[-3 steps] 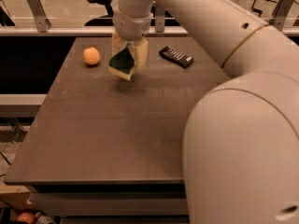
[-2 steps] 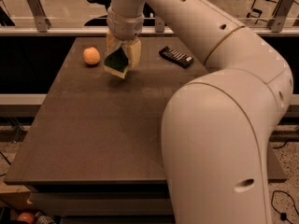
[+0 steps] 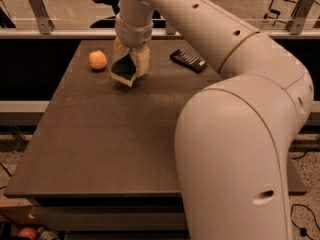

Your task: Move sponge near orange

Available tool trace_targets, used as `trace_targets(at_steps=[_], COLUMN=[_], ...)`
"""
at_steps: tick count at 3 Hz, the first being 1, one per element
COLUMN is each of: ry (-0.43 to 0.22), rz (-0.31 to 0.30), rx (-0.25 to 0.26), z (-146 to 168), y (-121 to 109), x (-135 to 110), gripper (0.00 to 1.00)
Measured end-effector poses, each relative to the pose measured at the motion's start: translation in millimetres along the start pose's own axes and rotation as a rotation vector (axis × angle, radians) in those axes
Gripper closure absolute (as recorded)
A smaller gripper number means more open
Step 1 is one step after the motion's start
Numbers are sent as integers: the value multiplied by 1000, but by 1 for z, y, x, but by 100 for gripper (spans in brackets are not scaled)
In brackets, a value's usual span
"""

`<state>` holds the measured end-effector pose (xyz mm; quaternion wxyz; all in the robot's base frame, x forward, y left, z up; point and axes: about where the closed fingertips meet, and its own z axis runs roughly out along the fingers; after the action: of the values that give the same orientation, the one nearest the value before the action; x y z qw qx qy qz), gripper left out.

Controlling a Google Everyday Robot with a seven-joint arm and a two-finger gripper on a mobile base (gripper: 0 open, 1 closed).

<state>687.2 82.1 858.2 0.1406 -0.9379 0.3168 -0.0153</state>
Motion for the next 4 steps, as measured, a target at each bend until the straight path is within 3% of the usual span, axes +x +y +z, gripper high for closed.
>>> trace_targets(at_steps=[2,4], ry=[18,49], rz=[31,4], rx=[105,178], z=[9,9], y=[6,-7], x=[5,7], gripper=[100,100])
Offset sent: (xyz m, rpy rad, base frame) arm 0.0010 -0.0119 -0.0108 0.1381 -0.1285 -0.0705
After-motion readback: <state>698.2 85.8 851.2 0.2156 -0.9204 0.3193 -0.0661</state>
